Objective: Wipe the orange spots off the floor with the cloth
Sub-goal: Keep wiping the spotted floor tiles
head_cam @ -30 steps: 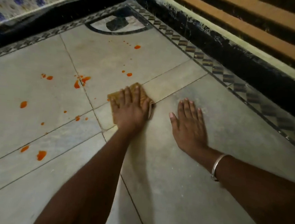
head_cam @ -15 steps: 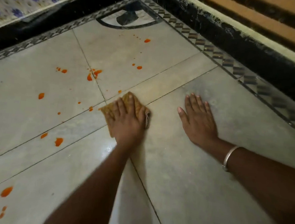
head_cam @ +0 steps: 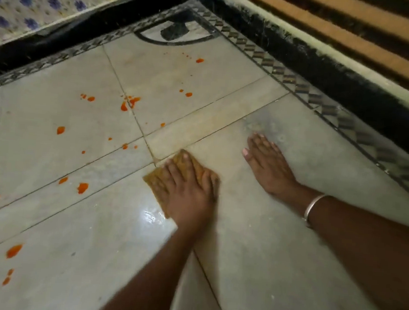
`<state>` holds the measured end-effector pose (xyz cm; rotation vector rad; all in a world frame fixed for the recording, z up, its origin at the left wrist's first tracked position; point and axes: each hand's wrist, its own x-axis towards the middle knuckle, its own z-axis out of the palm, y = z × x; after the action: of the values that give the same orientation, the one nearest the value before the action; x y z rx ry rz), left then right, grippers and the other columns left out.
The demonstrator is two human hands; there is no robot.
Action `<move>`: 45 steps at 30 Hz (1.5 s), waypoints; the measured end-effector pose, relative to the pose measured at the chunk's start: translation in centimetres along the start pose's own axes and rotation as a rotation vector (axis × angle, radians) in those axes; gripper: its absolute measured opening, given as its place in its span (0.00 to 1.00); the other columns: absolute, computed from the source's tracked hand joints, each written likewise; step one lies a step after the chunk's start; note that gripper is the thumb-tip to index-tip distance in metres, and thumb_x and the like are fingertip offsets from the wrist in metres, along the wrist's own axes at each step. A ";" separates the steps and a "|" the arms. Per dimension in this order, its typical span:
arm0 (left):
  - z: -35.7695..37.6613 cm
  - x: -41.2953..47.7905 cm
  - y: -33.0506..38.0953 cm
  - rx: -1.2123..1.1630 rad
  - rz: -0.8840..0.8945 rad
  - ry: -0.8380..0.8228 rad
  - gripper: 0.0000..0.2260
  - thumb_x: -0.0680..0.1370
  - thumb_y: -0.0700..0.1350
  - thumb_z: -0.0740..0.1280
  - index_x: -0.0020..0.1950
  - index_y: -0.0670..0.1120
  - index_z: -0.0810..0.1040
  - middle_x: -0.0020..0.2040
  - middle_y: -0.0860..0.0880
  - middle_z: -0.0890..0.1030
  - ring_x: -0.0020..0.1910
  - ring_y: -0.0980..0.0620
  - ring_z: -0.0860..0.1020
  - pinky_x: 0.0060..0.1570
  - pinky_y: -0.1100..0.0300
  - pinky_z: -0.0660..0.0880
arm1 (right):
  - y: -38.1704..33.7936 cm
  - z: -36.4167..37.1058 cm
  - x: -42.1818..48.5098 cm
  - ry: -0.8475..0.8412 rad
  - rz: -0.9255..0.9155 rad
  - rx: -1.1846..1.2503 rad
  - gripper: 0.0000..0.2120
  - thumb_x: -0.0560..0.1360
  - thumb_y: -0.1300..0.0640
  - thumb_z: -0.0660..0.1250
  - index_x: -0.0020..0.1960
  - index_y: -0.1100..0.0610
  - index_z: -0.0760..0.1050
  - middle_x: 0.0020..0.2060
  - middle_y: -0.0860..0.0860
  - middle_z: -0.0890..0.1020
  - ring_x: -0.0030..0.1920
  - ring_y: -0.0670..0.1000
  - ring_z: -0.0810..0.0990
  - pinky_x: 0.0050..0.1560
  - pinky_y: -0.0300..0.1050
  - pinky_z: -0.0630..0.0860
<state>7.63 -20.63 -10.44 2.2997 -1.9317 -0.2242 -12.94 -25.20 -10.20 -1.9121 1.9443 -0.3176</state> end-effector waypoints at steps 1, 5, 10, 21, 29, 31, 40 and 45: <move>0.6 -1.6 1.5 -0.003 0.070 -0.044 0.34 0.82 0.68 0.42 0.85 0.54 0.41 0.85 0.41 0.43 0.84 0.40 0.41 0.78 0.35 0.36 | -0.4 0.2 0.1 0.005 0.020 -0.022 0.36 0.83 0.34 0.40 0.83 0.55 0.51 0.83 0.51 0.51 0.83 0.49 0.46 0.81 0.46 0.41; 0.3 2.7 4.3 0.033 0.391 -0.134 0.34 0.82 0.70 0.42 0.85 0.57 0.40 0.85 0.45 0.41 0.84 0.44 0.38 0.79 0.37 0.35 | -0.7 0.8 0.2 0.022 0.017 -0.032 0.40 0.80 0.32 0.38 0.83 0.56 0.51 0.83 0.52 0.51 0.83 0.50 0.46 0.81 0.48 0.41; -0.7 5.3 -4.2 0.014 -0.009 0.004 0.34 0.83 0.69 0.43 0.85 0.55 0.45 0.86 0.43 0.48 0.84 0.42 0.46 0.80 0.37 0.41 | 0.4 0.8 -0.9 -0.010 -0.056 -0.099 0.45 0.75 0.30 0.32 0.84 0.54 0.50 0.84 0.51 0.49 0.83 0.49 0.46 0.80 0.47 0.40; -0.6 4.9 -1.7 0.061 0.179 -0.084 0.34 0.82 0.70 0.44 0.85 0.57 0.41 0.86 0.45 0.44 0.84 0.43 0.41 0.79 0.36 0.39 | -0.2 0.4 -1.2 -0.049 -0.020 -0.005 0.34 0.84 0.36 0.45 0.84 0.53 0.49 0.84 0.50 0.48 0.83 0.47 0.43 0.79 0.44 0.37; 0.8 -3.7 2.8 -0.029 0.187 -0.119 0.34 0.82 0.69 0.41 0.84 0.56 0.34 0.83 0.44 0.32 0.82 0.42 0.32 0.76 0.37 0.29 | -2.3 1.0 -0.7 -0.028 0.024 0.087 0.34 0.84 0.36 0.44 0.83 0.55 0.50 0.84 0.51 0.49 0.83 0.48 0.43 0.80 0.46 0.36; 0.5 1.9 3.1 0.003 0.372 -0.088 0.33 0.84 0.68 0.44 0.84 0.57 0.38 0.84 0.45 0.37 0.83 0.43 0.36 0.78 0.37 0.33 | -3.1 1.7 -0.4 -0.034 -0.064 0.113 0.37 0.82 0.34 0.43 0.84 0.54 0.49 0.84 0.50 0.49 0.83 0.46 0.43 0.80 0.45 0.37; 1.1 5.6 6.8 -0.007 0.463 -0.165 0.32 0.83 0.67 0.41 0.84 0.58 0.36 0.84 0.47 0.35 0.82 0.44 0.33 0.78 0.39 0.32 | -1.6 2.4 -0.6 0.429 0.072 0.102 0.37 0.82 0.34 0.38 0.84 0.53 0.48 0.84 0.54 0.50 0.83 0.52 0.47 0.82 0.49 0.49; 0.7 15.4 10.2 0.127 0.726 -0.165 0.31 0.83 0.67 0.44 0.85 0.60 0.44 0.86 0.48 0.45 0.84 0.46 0.43 0.80 0.38 0.43 | -1.5 3.5 0.4 0.404 0.098 -0.034 0.34 0.84 0.39 0.43 0.83 0.58 0.55 0.82 0.57 0.57 0.82 0.56 0.54 0.81 0.55 0.55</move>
<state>0.24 -37.54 -9.65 1.5178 -2.7701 -0.2136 -10.12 -25.26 -12.74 -1.8751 2.3001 -0.6907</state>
